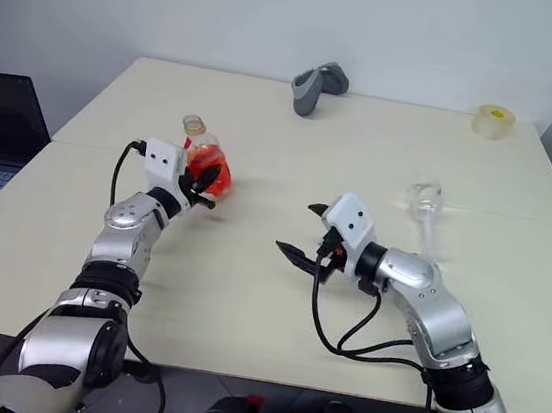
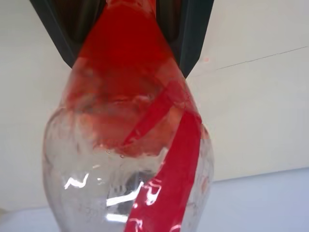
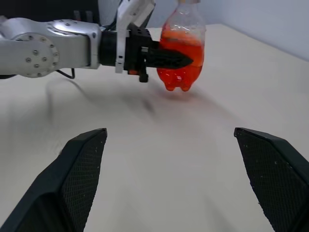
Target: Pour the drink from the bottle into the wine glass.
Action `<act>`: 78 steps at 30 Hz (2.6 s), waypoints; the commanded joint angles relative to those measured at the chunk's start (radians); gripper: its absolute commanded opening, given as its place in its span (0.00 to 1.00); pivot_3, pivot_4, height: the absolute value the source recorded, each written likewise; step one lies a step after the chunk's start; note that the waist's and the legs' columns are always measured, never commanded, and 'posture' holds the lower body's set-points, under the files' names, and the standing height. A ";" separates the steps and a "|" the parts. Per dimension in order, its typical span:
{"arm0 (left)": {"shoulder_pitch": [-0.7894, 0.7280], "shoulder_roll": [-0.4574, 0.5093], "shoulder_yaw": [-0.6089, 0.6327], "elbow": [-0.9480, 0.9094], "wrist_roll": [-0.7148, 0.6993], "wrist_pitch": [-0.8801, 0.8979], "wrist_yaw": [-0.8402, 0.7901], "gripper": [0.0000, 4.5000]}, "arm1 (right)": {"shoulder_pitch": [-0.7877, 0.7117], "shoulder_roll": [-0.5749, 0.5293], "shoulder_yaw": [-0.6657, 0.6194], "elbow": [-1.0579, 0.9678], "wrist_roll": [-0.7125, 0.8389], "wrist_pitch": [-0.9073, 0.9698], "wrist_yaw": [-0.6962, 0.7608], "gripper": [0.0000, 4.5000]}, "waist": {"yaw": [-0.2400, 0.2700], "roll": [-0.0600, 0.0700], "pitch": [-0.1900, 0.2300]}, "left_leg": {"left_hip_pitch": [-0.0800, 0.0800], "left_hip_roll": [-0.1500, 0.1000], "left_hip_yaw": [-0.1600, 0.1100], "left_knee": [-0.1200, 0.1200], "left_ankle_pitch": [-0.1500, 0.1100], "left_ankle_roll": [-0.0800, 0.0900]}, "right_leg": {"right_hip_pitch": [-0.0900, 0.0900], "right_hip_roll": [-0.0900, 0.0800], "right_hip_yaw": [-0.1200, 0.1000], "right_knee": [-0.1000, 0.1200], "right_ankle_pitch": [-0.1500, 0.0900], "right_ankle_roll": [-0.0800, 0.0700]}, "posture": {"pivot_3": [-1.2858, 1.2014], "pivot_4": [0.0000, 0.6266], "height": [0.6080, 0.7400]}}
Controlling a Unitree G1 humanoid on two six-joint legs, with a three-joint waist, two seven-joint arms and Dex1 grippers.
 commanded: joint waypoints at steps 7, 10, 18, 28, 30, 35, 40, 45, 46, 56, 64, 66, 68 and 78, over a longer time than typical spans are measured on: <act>-0.048 -0.001 0.047 0.119 -0.006 -0.054 0.074 0.39 | -0.032 0.004 -0.021 -0.013 -0.008 0.018 0.027 1.00 | -0.008 0.000 0.000 | 0.001 0.001 -0.001 0.000 0.000 0.000 | 0.000 0.000 0.000 0.002 0.000 0.000 | 0.52 0.24 1.00; -0.039 -0.007 0.061 0.117 -0.015 -0.060 0.078 0.61 | -0.025 0.001 -0.027 -0.033 -0.005 0.032 0.026 1.00 | -0.009 0.000 0.000 | 0.001 0.001 0.000 0.000 0.000 0.000 | 0.000 0.000 0.000 0.003 0.000 0.000 | 0.52 0.24 1.00; 0.063 -0.021 0.079 -0.047 -0.026 -0.040 0.107 0.99 | -0.006 -0.021 -0.065 -0.129 0.027 0.094 0.023 1.00 | -0.009 0.000 0.000 | 0.001 0.001 0.000 0.000 0.000 0.000 | -0.001 0.000 0.001 0.002 0.000 0.000 | 0.52 0.24 1.00; 0.463 -0.003 0.063 -0.757 -0.040 0.195 0.130 0.99 | 0.016 -0.061 -0.369 -0.232 0.224 0.373 -0.091 1.00 | -0.008 0.000 0.000 | 0.001 0.001 0.000 -0.001 0.000 0.000 | 0.000 -0.001 0.003 0.002 0.000 0.000 | 0.52 0.24 1.00; 0.534 0.010 0.031 -0.878 -0.072 0.265 0.072 0.99 | -0.006 -0.073 -0.455 -0.203 0.258 0.454 -0.140 1.00 | -0.007 0.000 0.000 | 0.001 0.001 0.000 -0.001 0.000 0.000 | 0.000 -0.001 0.003 0.002 0.000 0.000 | 0.52 0.24 1.00; 0.570 0.063 -0.087 -1.021 -0.151 0.410 -0.124 0.99 | -0.098 -0.163 -0.518 -0.084 0.274 0.579 -0.166 1.00 | 0.000 0.000 0.000 | 0.002 0.000 0.000 -0.001 0.000 0.000 | 0.001 -0.001 0.002 0.002 0.000 0.000 | 0.52 0.24 1.00; 0.450 0.108 -0.205 -0.995 -0.167 0.449 -0.311 0.99 | -0.274 -0.261 -0.452 0.194 0.202 0.620 -0.158 1.00 | -0.008 0.001 0.000 | 0.002 0.001 0.002 -0.002 0.000 0.000 | 0.001 0.000 0.003 0.002 0.000 0.000 | 0.52 0.24 1.00; 0.336 0.093 -0.269 -0.887 -0.141 0.400 -0.407 0.99 | -0.396 -0.289 -0.368 0.467 0.083 0.584 -0.181 1.00 | -0.010 0.001 0.000 | 0.003 0.001 0.004 -0.003 0.000 0.000 | 0.001 0.001 0.004 0.001 0.000 -0.001 | 0.52 0.24 1.00; 0.310 0.090 -0.289 -0.865 -0.136 0.385 -0.441 0.99 | -0.421 -0.295 -0.334 0.526 0.059 0.579 -0.166 1.00 | -0.011 0.001 0.000 | 0.002 0.001 0.005 -0.003 0.000 0.001 | 0.000 0.001 0.004 0.001 0.000 -0.001 | 0.52 0.24 1.00; 0.172 0.072 -0.394 -0.721 -0.079 0.252 -0.642 0.99 | -0.720 -0.285 -0.044 1.063 -0.170 0.442 0.082 1.00 | -0.013 0.003 0.001 | 0.003 0.001 0.010 -0.003 0.000 0.001 | -0.002 0.001 0.005 0.001 0.000 -0.001 | 0.52 0.24 1.00; 0.145 0.044 -0.406 -0.697 -0.058 0.231 -0.672 0.99 | -0.834 -0.203 0.068 1.392 -0.330 0.321 0.254 1.00 | -0.013 0.004 0.001 | 0.002 0.001 0.009 -0.003 0.000 0.001 | -0.002 0.001 0.005 0.002 0.000 -0.001 | 0.52 0.24 1.00; 0.147 0.037 -0.406 -0.704 -0.054 0.231 -0.668 0.99 | -0.847 -0.183 0.074 1.447 -0.361 0.291 0.269 1.00 | -0.013 0.004 0.002 | 0.002 0.001 0.009 -0.003 0.000 0.001 | -0.002 0.001 0.005 0.002 0.000 -0.001 | 0.52 0.24 1.00; 0.152 0.033 -0.405 -0.710 -0.050 0.232 -0.664 0.99 | -0.860 -0.167 0.077 1.488 -0.388 0.263 0.282 1.00 | -0.013 0.004 0.002 | 0.002 0.001 0.009 -0.003 0.000 0.001 | -0.002 0.001 0.005 0.002 0.000 -0.001 | 0.52 0.24 1.00; 0.150 0.019 -0.410 -0.693 -0.023 0.203 -0.657 1.00 | -0.893 -0.111 0.109 1.577 -0.530 0.145 0.338 0.72 | -0.013 0.005 0.002 | 0.002 0.001 0.009 -0.003 0.000 0.001 | -0.002 0.001 0.005 0.002 0.000 -0.001 | 0.52 0.24 1.00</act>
